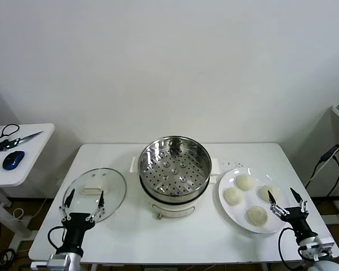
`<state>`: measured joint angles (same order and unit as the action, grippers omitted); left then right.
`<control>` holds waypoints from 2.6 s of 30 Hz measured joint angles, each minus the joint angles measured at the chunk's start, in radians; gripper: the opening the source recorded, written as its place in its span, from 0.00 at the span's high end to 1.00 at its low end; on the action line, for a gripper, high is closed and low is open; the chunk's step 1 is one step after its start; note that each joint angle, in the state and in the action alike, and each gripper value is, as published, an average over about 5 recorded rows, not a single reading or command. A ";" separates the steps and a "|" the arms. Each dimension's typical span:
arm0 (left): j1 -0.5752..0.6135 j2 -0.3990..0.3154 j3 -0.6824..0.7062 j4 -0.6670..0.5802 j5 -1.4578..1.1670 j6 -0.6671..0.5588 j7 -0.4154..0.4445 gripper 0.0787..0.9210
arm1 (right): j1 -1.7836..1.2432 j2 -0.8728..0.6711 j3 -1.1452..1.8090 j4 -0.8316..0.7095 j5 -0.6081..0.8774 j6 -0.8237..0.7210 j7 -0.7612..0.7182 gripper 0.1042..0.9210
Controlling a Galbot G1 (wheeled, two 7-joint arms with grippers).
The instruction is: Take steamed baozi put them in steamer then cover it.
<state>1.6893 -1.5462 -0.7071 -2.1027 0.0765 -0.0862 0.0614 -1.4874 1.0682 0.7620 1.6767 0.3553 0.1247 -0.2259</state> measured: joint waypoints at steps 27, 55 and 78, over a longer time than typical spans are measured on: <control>-0.010 0.039 0.007 -0.005 -0.010 0.018 -0.059 0.12 | 1.064 -0.465 -0.963 -0.437 -0.363 -0.262 -0.779 0.12; -0.011 0.061 -0.013 0.020 -0.018 0.029 -0.059 0.12 | 1.513 -0.183 -1.563 -0.854 -0.461 -0.259 -0.904 0.12; -0.016 0.068 -0.006 0.027 -0.008 0.037 -0.058 0.12 | 1.519 -0.153 -1.568 -0.873 -0.495 -0.220 -0.923 0.26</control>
<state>1.6736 -1.4783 -0.7134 -2.0756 0.0687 -0.0490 0.0034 0.0315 0.9154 -0.8056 0.8039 -0.1395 -0.0952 -1.1489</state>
